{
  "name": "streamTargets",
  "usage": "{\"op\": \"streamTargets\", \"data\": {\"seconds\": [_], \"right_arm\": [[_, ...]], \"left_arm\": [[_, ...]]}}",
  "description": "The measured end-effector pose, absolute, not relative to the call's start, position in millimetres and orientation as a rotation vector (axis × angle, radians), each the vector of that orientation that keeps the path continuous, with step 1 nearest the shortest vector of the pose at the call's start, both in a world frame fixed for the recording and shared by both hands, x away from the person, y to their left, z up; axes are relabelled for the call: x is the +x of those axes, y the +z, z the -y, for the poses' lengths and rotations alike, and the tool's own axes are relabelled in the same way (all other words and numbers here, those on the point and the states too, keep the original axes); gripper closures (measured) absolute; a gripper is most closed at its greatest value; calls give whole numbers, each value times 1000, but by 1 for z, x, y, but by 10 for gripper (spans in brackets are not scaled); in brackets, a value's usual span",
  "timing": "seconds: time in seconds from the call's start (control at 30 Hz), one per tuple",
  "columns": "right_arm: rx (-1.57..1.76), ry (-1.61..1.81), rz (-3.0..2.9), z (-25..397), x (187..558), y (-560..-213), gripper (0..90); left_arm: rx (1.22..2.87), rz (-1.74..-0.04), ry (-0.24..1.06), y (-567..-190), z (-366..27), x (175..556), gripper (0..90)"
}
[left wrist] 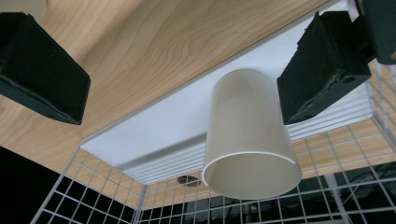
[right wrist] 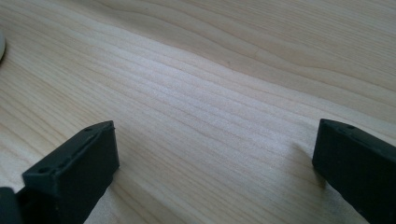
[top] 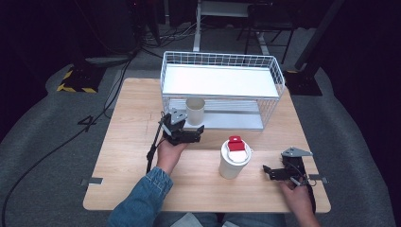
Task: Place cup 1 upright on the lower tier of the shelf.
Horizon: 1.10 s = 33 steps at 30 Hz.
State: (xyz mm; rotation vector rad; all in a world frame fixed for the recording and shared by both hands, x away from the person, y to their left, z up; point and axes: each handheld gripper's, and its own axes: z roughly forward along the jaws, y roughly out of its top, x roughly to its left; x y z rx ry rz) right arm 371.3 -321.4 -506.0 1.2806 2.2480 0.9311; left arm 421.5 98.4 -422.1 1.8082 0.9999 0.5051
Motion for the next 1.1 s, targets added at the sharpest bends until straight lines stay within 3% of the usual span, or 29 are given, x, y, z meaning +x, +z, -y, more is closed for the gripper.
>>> {"op": "streamTargets", "data": {"seconds": [1.1], "right_arm": [[1235,946,-2290,323,379,-506,3]], "left_arm": [[1890,-996,508,-417,-157,353,40]]}}
